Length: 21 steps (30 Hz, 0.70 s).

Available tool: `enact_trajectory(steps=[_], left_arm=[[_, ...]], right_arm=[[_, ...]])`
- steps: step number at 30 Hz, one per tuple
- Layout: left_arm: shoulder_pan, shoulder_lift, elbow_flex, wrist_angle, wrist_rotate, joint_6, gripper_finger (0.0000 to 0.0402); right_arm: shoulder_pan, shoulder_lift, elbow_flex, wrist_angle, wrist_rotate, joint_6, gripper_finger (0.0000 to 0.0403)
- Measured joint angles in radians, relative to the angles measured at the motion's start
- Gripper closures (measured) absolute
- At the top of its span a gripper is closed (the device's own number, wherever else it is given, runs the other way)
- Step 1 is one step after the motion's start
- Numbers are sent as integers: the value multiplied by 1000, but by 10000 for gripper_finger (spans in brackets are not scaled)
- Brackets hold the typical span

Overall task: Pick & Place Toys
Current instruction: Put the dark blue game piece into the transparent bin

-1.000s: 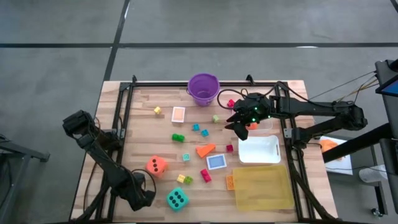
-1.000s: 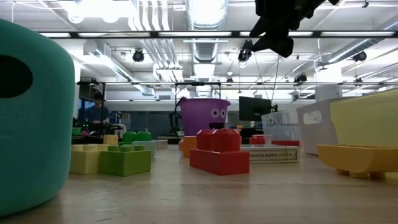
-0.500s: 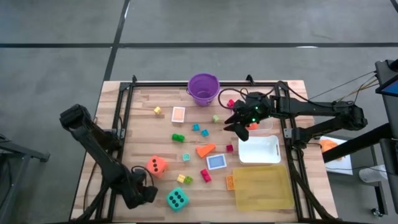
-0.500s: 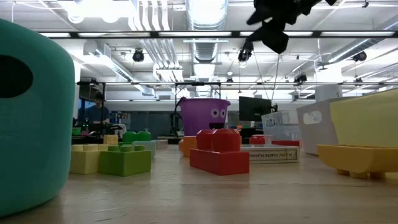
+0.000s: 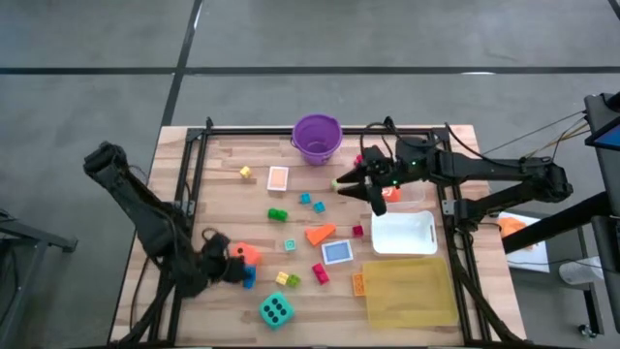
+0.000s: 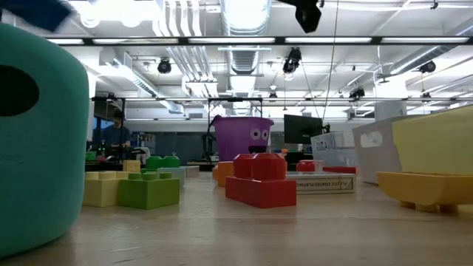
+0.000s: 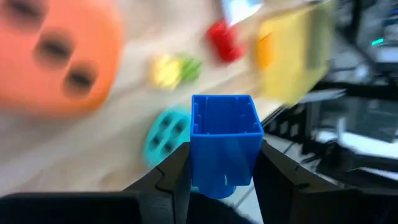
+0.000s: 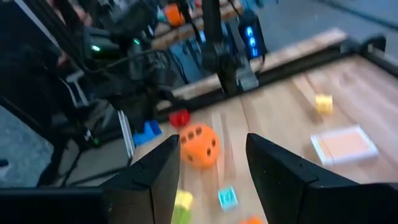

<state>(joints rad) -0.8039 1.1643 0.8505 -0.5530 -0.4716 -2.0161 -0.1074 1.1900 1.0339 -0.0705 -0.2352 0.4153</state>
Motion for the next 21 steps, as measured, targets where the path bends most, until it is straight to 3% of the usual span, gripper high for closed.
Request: enact_trajectory(steps=[6, 13, 21], left_arm=[[213, -73, 0, 115, 7, 358, 273], [457, -85, 0, 229, 150, 631, 273], [605, -85, 0, 404, 241, 806, 273]], right_arm=[[-2, 0, 42, 30, 9, -16, 224], [-2, 0, 78, 23, 23, -18, 217], [-2, 10, 100, 23, 29, -42, 112]])
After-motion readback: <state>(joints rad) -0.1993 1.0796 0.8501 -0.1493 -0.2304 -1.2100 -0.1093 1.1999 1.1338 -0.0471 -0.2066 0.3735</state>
